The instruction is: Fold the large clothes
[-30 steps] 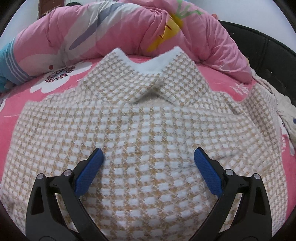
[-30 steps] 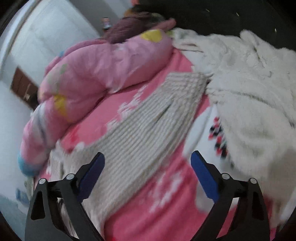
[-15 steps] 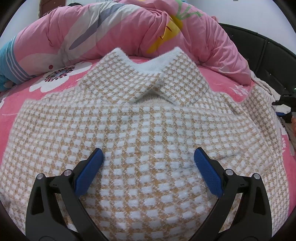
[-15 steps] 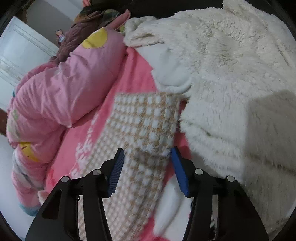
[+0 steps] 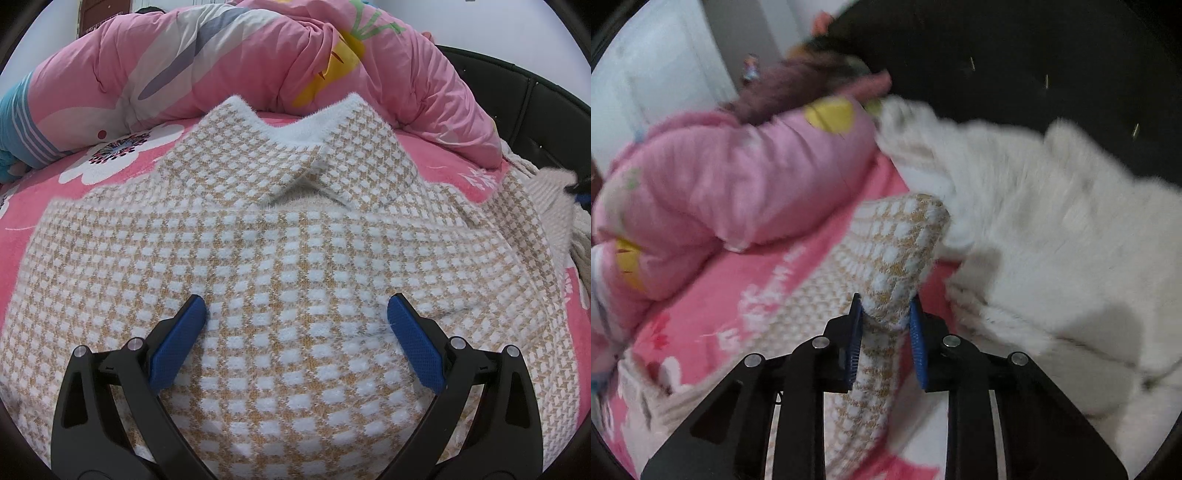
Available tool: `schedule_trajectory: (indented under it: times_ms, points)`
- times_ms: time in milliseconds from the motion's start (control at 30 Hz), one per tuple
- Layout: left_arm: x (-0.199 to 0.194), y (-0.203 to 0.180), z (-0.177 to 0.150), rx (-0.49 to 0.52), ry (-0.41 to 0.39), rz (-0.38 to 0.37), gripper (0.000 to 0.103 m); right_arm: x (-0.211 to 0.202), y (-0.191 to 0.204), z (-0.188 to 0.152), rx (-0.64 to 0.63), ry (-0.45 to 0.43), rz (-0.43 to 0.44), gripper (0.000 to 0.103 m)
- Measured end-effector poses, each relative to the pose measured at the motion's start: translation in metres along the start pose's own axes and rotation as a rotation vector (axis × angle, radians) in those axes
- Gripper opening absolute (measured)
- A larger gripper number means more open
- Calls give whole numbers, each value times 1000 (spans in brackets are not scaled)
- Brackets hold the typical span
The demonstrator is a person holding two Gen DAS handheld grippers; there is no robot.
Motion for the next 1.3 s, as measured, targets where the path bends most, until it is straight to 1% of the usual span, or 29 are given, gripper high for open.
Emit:
schedule_trajectory:
  times_ms: [33, 167, 200, 300, 367, 433, 567, 600, 633, 767, 800, 867, 900, 933, 967, 1000, 1067, 1100, 1133, 1167, 1200, 1233, 1267, 1300]
  points:
    - [-5, 2, -1, 0, 0, 0, 95, -16, 4, 6, -14, -23, 8, 23]
    - [-6, 2, -2, -1, 0, -1, 95, -94, 31, 32, -69, -118, 64, 23]
    - [-6, 2, -2, -1, 0, -1, 95, -118, 41, 38, -86, -141, 84, 23]
    - [-8, 0, 2, 7, 9, 5, 95, -173, 70, 47, -134, -187, 124, 23]
    - [-20, 3, 10, -5, -19, 0, 95, -200, 89, 50, -167, -213, 144, 23]
    - [-37, 11, 19, -30, -42, -3, 95, -226, 115, 49, -217, -238, 161, 23]
    - [-69, 33, 22, -83, -43, -1, 95, -254, 168, 40, -267, -247, 217, 23]
    - [-77, 42, 25, -94, -59, -7, 95, -259, 178, 37, -277, -249, 227, 23]
    - [-94, 48, 20, -100, -71, -10, 95, -264, 192, 32, -290, -249, 244, 23]
    - [-141, 91, 16, -126, -123, -16, 95, -277, 256, 6, -330, -235, 328, 23]
    - [-161, 109, 14, -138, -139, -16, 95, -279, 278, -6, -338, -222, 362, 23]
    - [-182, 134, 11, -160, -159, -9, 95, -281, 312, -28, -356, -199, 417, 23]
    - [-189, 147, 9, -171, -167, -1, 95, -280, 338, -48, -375, -180, 458, 23]
    - [-201, 158, 7, -181, -171, 2, 95, -279, 353, -59, -387, -169, 477, 23]
    - [-211, 169, 5, -192, -170, 1, 94, -275, 372, -78, -411, -153, 499, 23]
    - [-215, 179, 4, -204, -168, 2, 91, -270, 394, -101, -441, -134, 520, 23]
    - [-222, 196, -2, -233, -162, -7, 91, -257, 427, -149, -496, -95, 547, 24]
    - [-224, 202, -4, -246, -160, -13, 91, -244, 449, -188, -548, -62, 563, 25]
    - [-224, 209, -8, -260, -154, -18, 91, -235, 458, -210, -576, -35, 573, 26]
    - [-225, 213, -10, -268, -150, -27, 91, -220, 474, -253, -626, 53, 605, 31]
    - [-225, 216, -14, -278, -142, -40, 91, -213, 483, -282, -657, 128, 627, 42]
    - [-225, 219, -18, -289, -129, -54, 89, -203, 489, -318, -695, 234, 651, 49]
    - [-225, 221, -20, -294, -124, -68, 87, -200, 489, -336, -715, 287, 664, 54]
    - [-223, 221, -21, -301, -114, -93, 83, -196, 487, -354, -735, 333, 678, 54]
Point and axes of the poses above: each gripper's, at about its wrist camera, not at the fingertips, and x roughly the way its jaws point, y to its left, z to its top, the point moved 9 cm from there along x, roughly the way its jaws point, and after that the axes turned 10 degrees about -y, right-handed, at the moved point
